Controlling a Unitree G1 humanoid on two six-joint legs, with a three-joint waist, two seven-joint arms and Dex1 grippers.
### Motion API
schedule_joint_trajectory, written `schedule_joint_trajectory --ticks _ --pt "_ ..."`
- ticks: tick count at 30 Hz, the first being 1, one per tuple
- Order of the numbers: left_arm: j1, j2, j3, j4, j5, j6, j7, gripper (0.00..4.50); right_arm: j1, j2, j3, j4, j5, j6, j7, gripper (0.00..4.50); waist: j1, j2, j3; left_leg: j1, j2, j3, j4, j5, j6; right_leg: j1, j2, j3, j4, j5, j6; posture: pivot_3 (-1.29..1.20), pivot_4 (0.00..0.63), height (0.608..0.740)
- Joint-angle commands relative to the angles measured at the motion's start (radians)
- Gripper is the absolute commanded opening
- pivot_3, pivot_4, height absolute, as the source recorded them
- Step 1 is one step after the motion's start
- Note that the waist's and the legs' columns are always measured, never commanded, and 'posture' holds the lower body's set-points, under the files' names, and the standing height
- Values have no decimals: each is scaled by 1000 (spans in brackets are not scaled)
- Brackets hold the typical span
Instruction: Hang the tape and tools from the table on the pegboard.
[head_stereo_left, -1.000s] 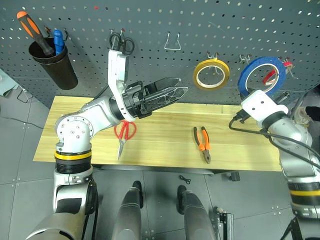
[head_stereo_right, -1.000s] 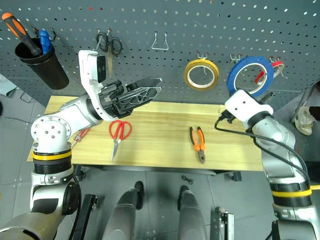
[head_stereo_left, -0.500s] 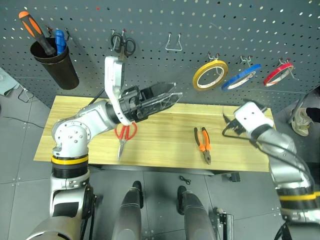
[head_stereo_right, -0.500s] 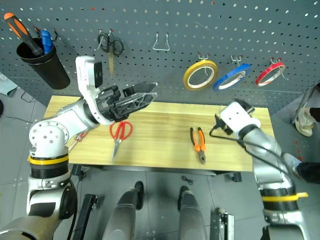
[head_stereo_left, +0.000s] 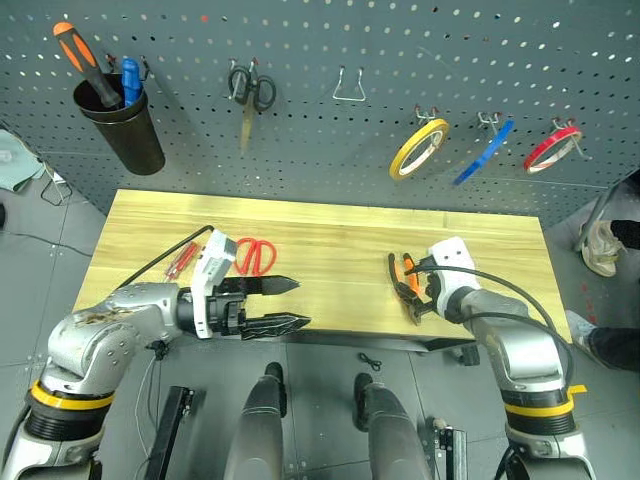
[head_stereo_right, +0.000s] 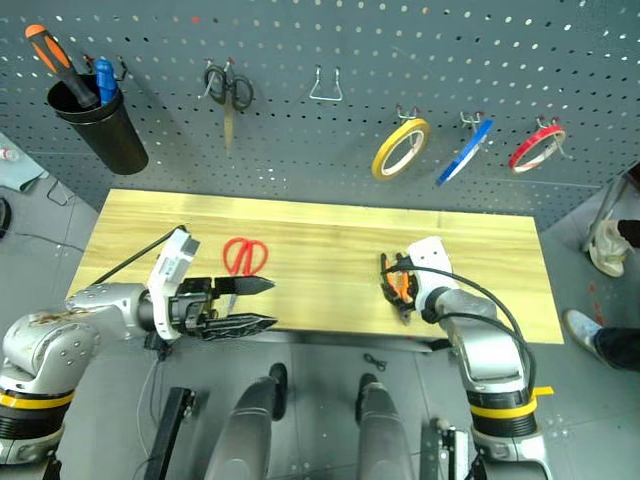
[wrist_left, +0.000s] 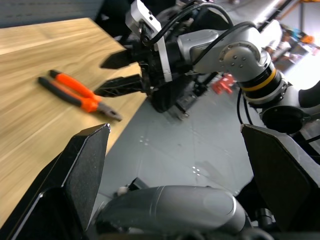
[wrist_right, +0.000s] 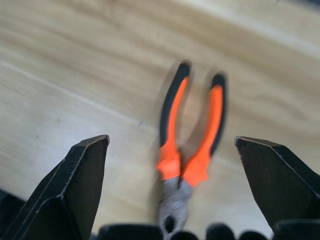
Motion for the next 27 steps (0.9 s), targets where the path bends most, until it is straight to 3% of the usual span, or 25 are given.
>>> schedule_joint_trajectory --ticks 1,7,19,27 --pt "36 4 32 -68 -30 -4 11 4500 -30 -7 5 36 -4 32 -32 4487 7 0 0 0 0 0 0 0 0 0 0 0 0 0 1 139 378 740" --pt "66 5 54 -104 -62 13 51 4500 -95 -21 46 162 -10 -12 -35 4487 11 0 0 0 0 0 -1 5 8 -1 0 0 1 -3 4 162 401 740" --pt "86 17 76 -154 -124 41 101 4500 -174 -18 48 420 7 -73 -13 4487 17 0 1 -1 0 0 -2 5 8 -1 0 0 0 -5 2 179 430 740" --pt "89 15 80 -148 -116 30 115 4500 -179 -18 66 484 7 -131 16 2025 19 0 2 -1 0 0 -3 5 8 -2 0 0 0 -6 2 186 437 740"
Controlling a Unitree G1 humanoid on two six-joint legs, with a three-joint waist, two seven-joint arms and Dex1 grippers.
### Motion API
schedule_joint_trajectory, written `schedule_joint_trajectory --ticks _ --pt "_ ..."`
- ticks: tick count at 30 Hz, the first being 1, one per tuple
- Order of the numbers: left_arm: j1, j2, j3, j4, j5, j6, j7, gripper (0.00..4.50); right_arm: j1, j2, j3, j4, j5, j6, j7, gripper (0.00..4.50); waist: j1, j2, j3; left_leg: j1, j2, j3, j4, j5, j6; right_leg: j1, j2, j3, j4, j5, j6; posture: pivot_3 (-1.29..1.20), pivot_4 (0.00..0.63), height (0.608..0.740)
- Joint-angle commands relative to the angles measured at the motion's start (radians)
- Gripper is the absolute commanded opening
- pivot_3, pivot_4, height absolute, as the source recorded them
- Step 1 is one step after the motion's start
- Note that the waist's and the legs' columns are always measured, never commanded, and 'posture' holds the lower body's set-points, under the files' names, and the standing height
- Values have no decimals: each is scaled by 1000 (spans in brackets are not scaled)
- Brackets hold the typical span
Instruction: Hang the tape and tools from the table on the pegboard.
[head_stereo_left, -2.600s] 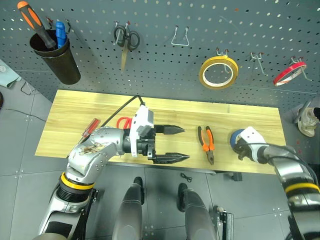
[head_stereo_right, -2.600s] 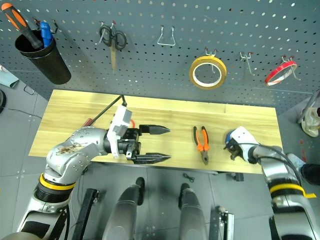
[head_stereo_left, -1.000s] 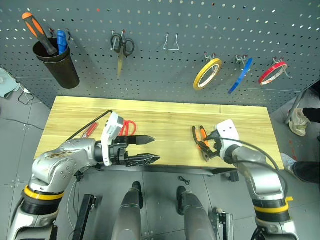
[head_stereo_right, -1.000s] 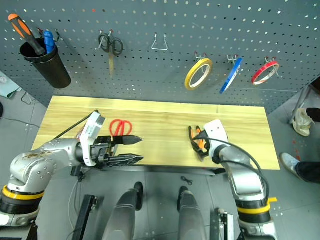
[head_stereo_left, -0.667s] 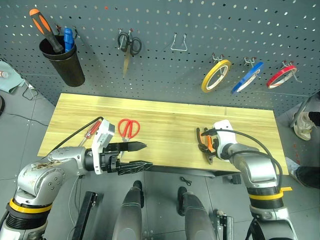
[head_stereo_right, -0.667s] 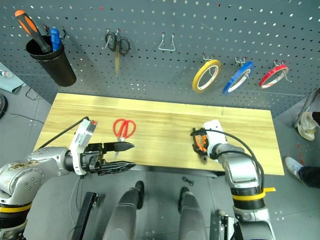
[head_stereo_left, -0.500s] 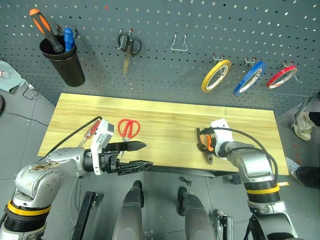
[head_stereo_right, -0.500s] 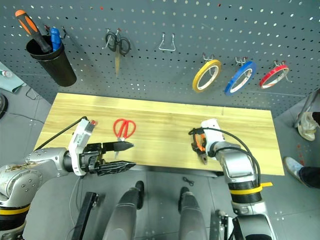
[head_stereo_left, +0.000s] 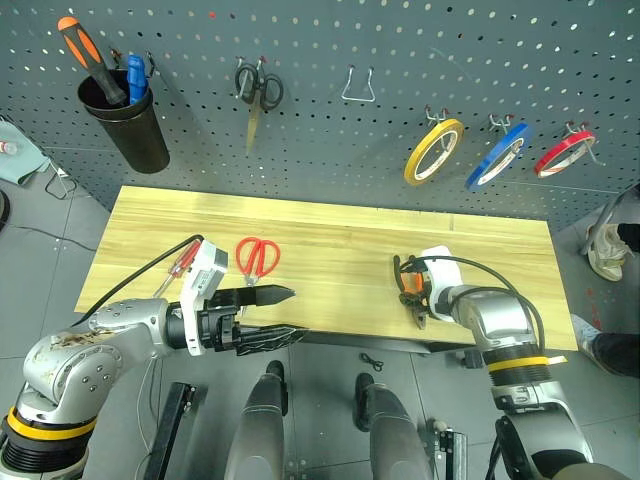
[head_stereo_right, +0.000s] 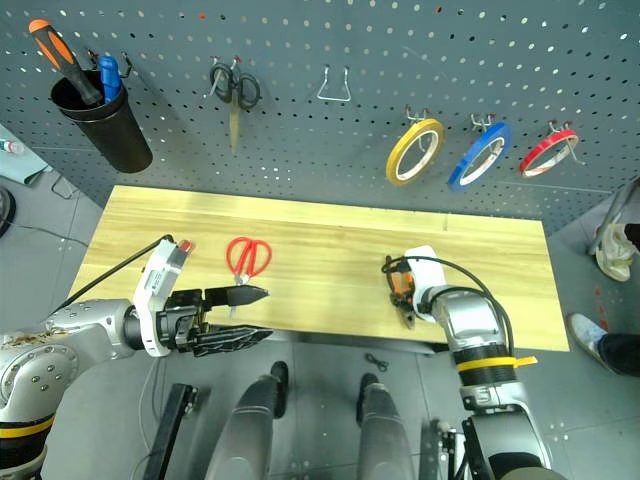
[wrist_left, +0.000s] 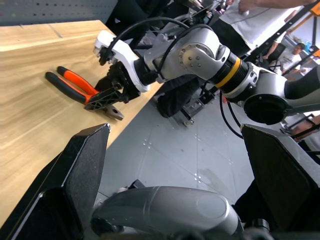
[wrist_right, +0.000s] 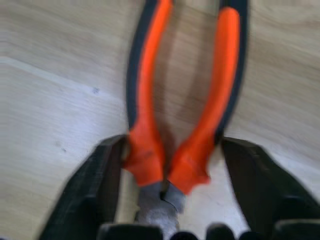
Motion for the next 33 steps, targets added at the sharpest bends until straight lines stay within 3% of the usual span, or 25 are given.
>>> schedule_joint_trajectory --ticks 1,7,13,18,21,24,30,33 --pt "10 7 16 -29 -9 -15 -1 4500 10 -8 10 7 -2 -31 9 2010 0 0 0 0 0 0 0 0 0 0 0 0 0 0 0 189 434 740" --pt "2 7 27 -16 -5 -23 8 4500 37 -28 19 -40 9 -63 44 2010 1 0 0 0 0 0 -1 -3 -5 0 0 0 0 -1 -1 195 428 740" --pt "-27 -26 168 7 -206 26 159 4500 20 -2 -67 -613 212 -24 137 2010 -5 2 3 -8 0 0 -1 1 1 -11 1 1 3 -1 0 178 400 740" --pt "-145 -91 231 55 -398 -6 385 4500 -93 80 -86 -779 248 -136 70 2010 7 2 3 -9 2 -3 0 1 1 -9 5 0 4 2 8 165 391 740" --pt "-264 -153 247 109 -422 -70 515 4500 -227 124 -56 -691 170 -313 5 2010 20 2 3 -10 2 -3 1 1 1 -8 5 -1 1 2 7 167 386 740" --pt "-392 -227 244 180 -375 -154 610 4500 -416 179 -55 -441 92 -559 -72 2010 22 2 3 -13 0 -4 2 3 -1 -8 5 0 1 3 8 179 375 740" --pt "-475 -302 188 224 -297 -204 626 4500 -587 190 -76 -34 4 -965 -145 2010 27 1 2 -14 0 -5 -1 6 -2 -8 6 -1 1 8 4 215 370 740" --pt "-495 -313 175 227 -291 -197 614 4500 -619 194 -83 98 -11 -1081 -162 2010 35 1 2 -15 0 -6 -3 7 -4 -9 6 -2 0 9 3 215 370 740"
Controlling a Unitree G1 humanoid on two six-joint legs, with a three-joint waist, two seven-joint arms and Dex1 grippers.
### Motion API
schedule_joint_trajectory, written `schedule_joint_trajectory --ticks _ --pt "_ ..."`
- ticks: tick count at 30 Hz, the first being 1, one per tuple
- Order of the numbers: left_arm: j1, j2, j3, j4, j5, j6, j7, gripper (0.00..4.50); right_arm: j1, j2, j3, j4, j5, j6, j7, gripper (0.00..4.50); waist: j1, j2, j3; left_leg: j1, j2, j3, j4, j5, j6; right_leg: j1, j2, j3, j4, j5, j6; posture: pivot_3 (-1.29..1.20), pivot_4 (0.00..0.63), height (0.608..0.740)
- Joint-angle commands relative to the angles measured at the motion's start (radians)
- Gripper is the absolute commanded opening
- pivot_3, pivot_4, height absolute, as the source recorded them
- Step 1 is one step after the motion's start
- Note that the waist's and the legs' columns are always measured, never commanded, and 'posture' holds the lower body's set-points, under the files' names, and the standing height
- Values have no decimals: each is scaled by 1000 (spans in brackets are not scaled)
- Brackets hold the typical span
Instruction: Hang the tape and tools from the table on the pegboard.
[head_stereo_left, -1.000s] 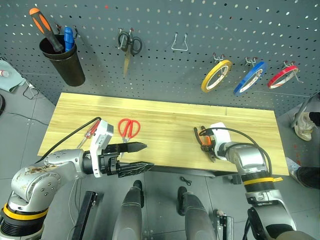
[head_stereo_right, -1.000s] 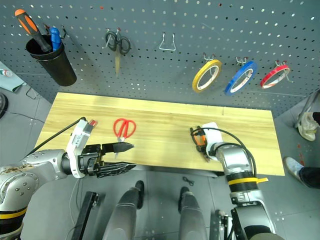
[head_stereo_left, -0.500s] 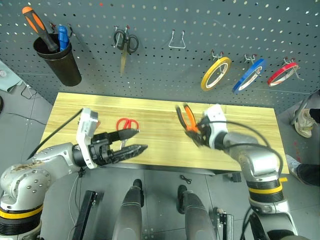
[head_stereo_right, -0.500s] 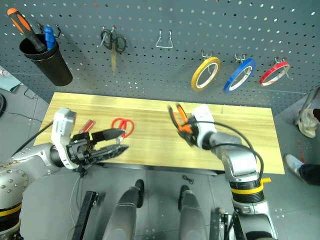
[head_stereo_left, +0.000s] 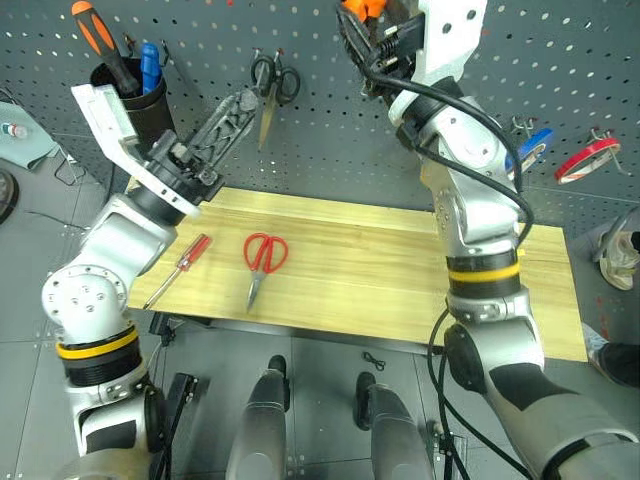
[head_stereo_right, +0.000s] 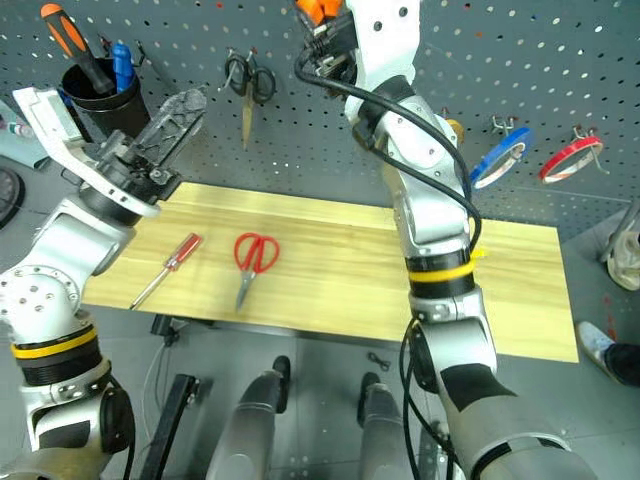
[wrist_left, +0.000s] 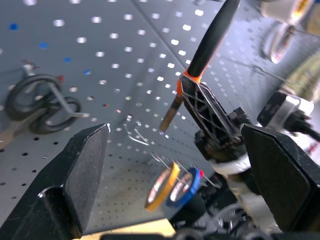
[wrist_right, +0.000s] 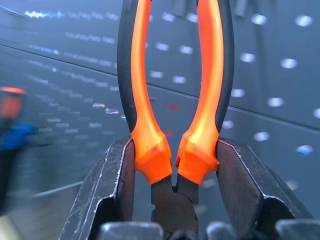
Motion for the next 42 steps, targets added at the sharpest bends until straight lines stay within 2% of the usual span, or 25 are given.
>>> schedule_joint_trajectory --ticks 1,9,16,18,22,26,30,33,36,38,40,42 --pt "-28 6 -5 -30 2 -6 -22 4500 -53 3 -23 101 -16 -183 -30 2010 4 0 0 0 0 0 0 0 0 0 0 0 0 0 0 215 370 740" --pt "-28 17 -9 -33 1 10 -35 4500 -54 -10 -28 254 -46 -332 -76 2010 8 0 0 0 0 -2 -3 2 -3 -1 1 -1 0 1 -1 228 364 740" --pt "-19 17 -17 -42 7 25 -38 4500 -21 8 -23 276 -31 -297 -69 2010 11 0 0 0 0 -3 -3 2 -3 -1 1 -1 0 1 -1 225 368 740" --pt "-14 20 -23 -42 21 27 -45 4500 -4 8 -20 256 -23 -289 -50 3056 11 0 0 0 0 -3 -3 2 -3 -1 1 -1 0 1 -1 224 364 740" --pt "4 22 -29 -53 20 33 -47 4500 46 -9 -16 184 -17 -253 -24 4409 13 0 0 0 0 -3 -3 2 -3 -1 1 -1 1 1 -1 211 359 740" --pt "48 39 -28 -64 27 45 -54 4500 123 -36 -16 70 -12 -180 9 4462 12 0 0 0 0 -3 -3 3 -4 -1 1 -1 1 1 -2 195 361 740" --pt "139 91 -25 -92 56 70 -56 4500 241 -93 -14 -144 30 -10 84 4462 11 0 0 0 0 -3 -3 3 -5 -1 1 -1 2 1 -2 174 359 740" --pt "281 157 -75 -148 190 74 -67 4500 358 -177 6 -370 102 149 200 4462 9 0 0 0 0 -3 -4 3 -5 -1 1 -1 1 1 -2 160 368 740" --pt "346 176 -110 -156 299 58 -36 4500 413 -221 15 -487 159 258 260 4462 10 0 0 1 0 -3 -4 3 -5 -1 1 -1 1 1 -2 143 372 740" --pt "397 160 -151 -149 415 34 17 4500 467 -256 18 -548 230 370 320 4462 9 0 0 1 2 -3 -4 3 -5 -1 2 -1 1 1 -3 132 376 740" --pt "452 136 -242 -119 594 -1 104 4500 560 -319 21 -577 323 474 438 4462 9 0 0 4 2 -3 -4 3 -5 1 2 -1 1 -1 -4 124 391 740" --pt "472 104 -290 -81 703 -23 157 4500 611 -355 22 -564 347 477 498 4462 13 0 0 8 2 -3 -4 -1 -12 5 2 0 -1 -4 -8 111 407 740"
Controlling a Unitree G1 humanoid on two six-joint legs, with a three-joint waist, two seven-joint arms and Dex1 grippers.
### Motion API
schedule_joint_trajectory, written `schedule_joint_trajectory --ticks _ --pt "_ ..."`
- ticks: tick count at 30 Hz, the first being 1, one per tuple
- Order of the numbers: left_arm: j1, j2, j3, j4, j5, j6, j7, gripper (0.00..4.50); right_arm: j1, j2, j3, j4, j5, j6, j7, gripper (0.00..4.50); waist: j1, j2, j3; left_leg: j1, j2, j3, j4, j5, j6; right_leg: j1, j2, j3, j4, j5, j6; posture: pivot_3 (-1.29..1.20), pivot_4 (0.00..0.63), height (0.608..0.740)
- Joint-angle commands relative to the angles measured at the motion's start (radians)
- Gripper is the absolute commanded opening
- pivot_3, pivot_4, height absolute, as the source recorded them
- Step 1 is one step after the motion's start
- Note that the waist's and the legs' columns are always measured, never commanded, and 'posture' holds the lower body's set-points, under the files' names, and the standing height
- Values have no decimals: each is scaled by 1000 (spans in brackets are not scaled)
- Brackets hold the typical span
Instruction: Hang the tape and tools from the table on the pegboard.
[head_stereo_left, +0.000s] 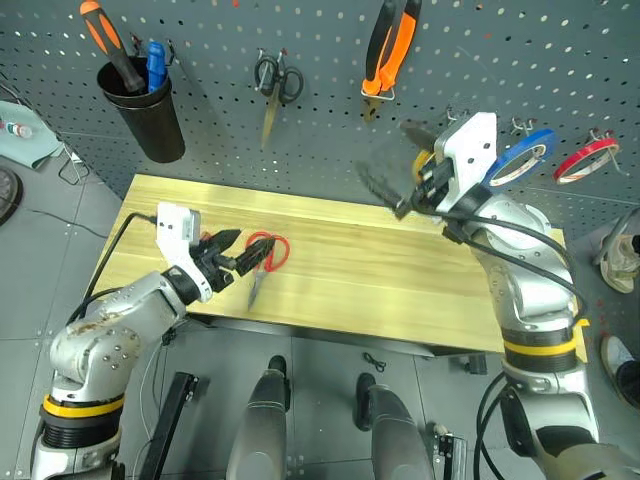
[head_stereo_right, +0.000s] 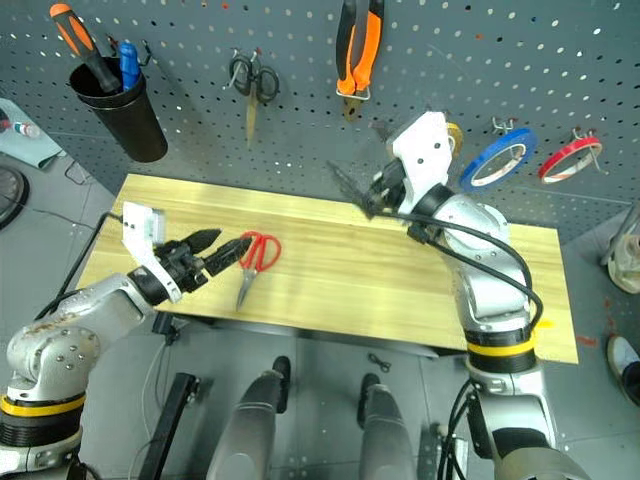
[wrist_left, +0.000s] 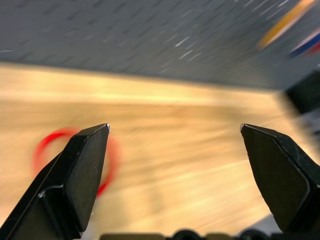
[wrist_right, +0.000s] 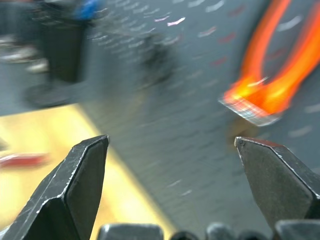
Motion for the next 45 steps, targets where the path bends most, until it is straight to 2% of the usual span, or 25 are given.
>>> schedule_joint_trajectory --ticks 1,7,12,22,25,32,40,45 --pt "36 -45 -96 47 211 -50 90 4500 74 -57 1 -3 73 45 129 4462 0 0 0 1 0 0 0 0 0 1 0 0 0 0 0 106 413 740" --pt "16 -128 -154 175 380 -73 121 4500 90 -112 40 101 31 -42 257 4462 -7 -1 1 -2 0 1 2 1 2 -4 0 2 2 0 1 78 462 740" --pt "-13 -158 -153 232 441 -102 70 4500 81 -111 41 102 15 -48 254 4462 -27 1 18 -2 1 1 2 6 9 -4 0 2 3 0 0 51 493 740" --pt "-96 -194 -155 339 513 -77 8 4500 72 -140 27 66 36 -11 263 4462 -40 2 42 -2 1 1 3 6 10 -4 0 3 4 0 1 25 514 740" --pt "-99 -212 -136 347 527 -29 32 3547 68 -142 30 77 24 -21 260 4500 -47 2 45 -2 1 1 3 6 10 -5 0 3 4 0 1 27 519 740" --pt "-93 -216 -124 349 557 -2 17 180 66 -147 16 77 30 -6 251 4500 -57 2 46 -2 1 1 3 6 10 -5 0 3 4 -1 1 19 519 740" --pt "-73 -208 -118 283 580 -16 -5 104 88 -153 16 72 3 -47 245 4500 -58 2 46 -2 1 1 2 6 10 -5 0 3 2 -1 1 34 496 740" --pt "27 -126 -95 26 565 -70 -100 104 131 -138 -55 -118 150 57 219 4500 -56 2 46 -5 1 1 -1 6 10 -8 0 2 2 -1 1 48 457 740"
